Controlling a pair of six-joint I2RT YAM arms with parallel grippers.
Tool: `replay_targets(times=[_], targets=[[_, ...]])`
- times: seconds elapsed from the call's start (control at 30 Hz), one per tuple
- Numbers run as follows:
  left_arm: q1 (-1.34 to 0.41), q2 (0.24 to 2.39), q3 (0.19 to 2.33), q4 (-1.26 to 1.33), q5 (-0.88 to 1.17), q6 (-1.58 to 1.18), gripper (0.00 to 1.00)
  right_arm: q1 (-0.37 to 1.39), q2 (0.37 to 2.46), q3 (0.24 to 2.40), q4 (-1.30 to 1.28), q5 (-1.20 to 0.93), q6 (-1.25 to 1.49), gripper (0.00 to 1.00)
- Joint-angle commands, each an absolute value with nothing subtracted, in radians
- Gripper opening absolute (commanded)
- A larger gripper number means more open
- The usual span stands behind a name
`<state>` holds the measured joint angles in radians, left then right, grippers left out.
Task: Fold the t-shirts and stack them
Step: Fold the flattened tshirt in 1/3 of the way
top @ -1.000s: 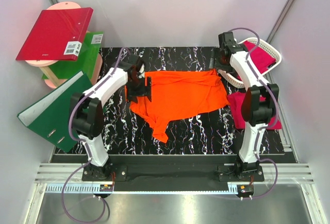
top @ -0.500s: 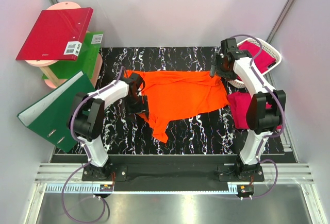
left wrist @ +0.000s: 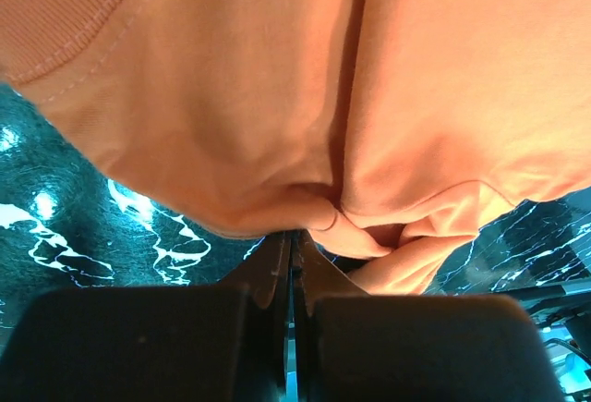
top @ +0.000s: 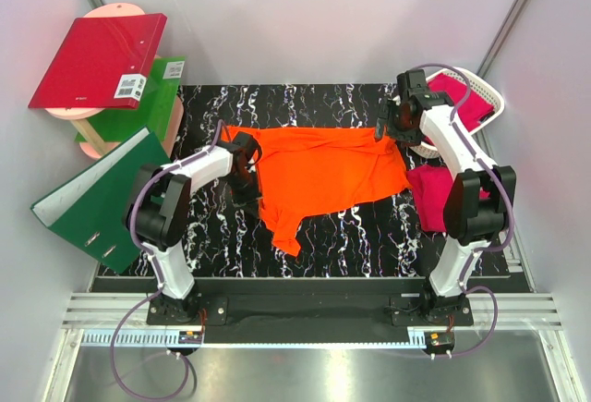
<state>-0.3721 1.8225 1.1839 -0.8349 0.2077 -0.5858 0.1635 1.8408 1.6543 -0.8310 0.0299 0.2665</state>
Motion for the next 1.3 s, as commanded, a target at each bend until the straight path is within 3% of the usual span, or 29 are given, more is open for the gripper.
replay_targets(times=[0.0,0.53,0.57,0.6,0.63,0.7,0.73,0.9,1.0,1.03,1.13,1.17,1.23,1.27], targets=[[-0.359,1.793,1.177,-0.838,0.178,-0.584,0.0,0.167,1.792,1.646,-0.81,-0.023,0.271,0.78],[-0.253,1.671,1.12,-0.931,0.123,-0.555,0.0,0.167,1.827,1.609,-0.831,-0.235,0.282,0.74],[-0.253,1.658,1.126,-0.928,0.127,-0.552,0.07,0.169,1.825,1.606,-0.83,-0.23,0.281,0.74],[-0.253,1.654,1.141,-0.92,0.133,-0.554,0.55,0.167,1.822,1.605,-0.831,-0.229,0.279,0.73],[-0.253,1.652,1.152,-0.92,0.143,-0.561,0.75,0.167,1.822,1.605,-0.83,-0.226,0.278,0.74],[-0.255,1.666,1.179,-0.917,0.153,-0.566,0.99,0.169,1.825,1.605,-0.83,-0.229,0.279,0.74],[-0.255,1.673,1.189,-0.919,0.163,-0.569,0.99,0.169,1.828,1.605,-0.83,-0.229,0.279,0.74],[-0.255,1.762,1.233,-0.9,0.179,-0.565,0.93,0.169,1.836,1.605,-0.83,-0.236,0.278,0.74],[-0.256,1.816,1.244,-0.871,0.215,-0.563,0.77,0.169,1.839,1.605,-0.83,-0.236,0.278,0.74],[-0.256,1.827,1.246,-0.864,0.23,-0.564,0.64,0.169,1.838,1.606,-0.831,-0.236,0.276,0.74],[-0.264,1.884,1.265,-0.857,0.255,-0.563,0.42,0.167,1.841,1.611,-0.833,-0.235,0.276,0.74],[-0.268,1.907,1.269,-0.856,0.259,-0.563,0.24,0.167,1.842,1.611,-0.834,-0.233,0.276,0.74],[-0.27,1.917,1.272,-0.859,0.261,-0.568,0.0,0.169,1.844,1.618,-0.838,-0.233,0.275,0.74],[-0.27,1.907,1.269,-0.862,0.256,-0.569,0.0,0.167,1.845,1.623,-0.839,-0.236,0.275,0.74]])
